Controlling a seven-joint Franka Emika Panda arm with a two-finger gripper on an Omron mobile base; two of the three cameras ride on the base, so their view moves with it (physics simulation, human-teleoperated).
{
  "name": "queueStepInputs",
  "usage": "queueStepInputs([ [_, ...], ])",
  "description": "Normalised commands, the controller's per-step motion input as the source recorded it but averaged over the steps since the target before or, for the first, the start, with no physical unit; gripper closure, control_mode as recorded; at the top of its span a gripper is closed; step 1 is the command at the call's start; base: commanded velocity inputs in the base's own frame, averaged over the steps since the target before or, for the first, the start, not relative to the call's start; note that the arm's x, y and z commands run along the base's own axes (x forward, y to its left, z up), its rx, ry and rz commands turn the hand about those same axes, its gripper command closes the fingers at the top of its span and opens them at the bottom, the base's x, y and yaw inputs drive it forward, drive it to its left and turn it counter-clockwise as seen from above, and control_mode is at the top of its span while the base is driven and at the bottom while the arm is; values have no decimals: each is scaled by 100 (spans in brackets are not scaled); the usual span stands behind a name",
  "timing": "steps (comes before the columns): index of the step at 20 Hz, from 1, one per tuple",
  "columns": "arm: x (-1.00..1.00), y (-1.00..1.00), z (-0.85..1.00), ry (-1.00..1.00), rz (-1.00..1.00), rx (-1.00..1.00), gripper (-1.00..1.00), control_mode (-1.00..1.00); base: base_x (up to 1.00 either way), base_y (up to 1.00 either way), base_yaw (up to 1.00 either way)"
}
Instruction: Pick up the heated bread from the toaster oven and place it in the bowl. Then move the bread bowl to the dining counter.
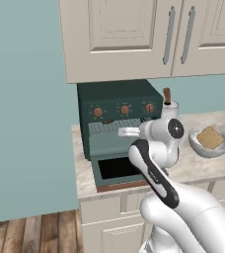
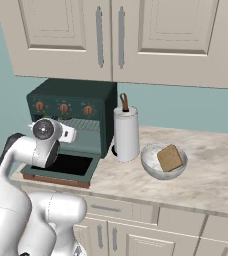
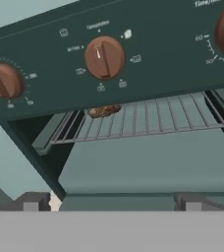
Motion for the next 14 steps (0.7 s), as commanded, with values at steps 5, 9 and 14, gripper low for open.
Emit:
queueStepInputs([
  [5, 17, 0, -14, -6, 0, 0, -100, -100, 0, 0, 0],
  [9, 26, 0, -13, -5, 0, 0, -100, -100, 0, 0, 0],
  [14, 29, 0, -13, -3, 0, 0, -100, -100, 0, 0, 0],
])
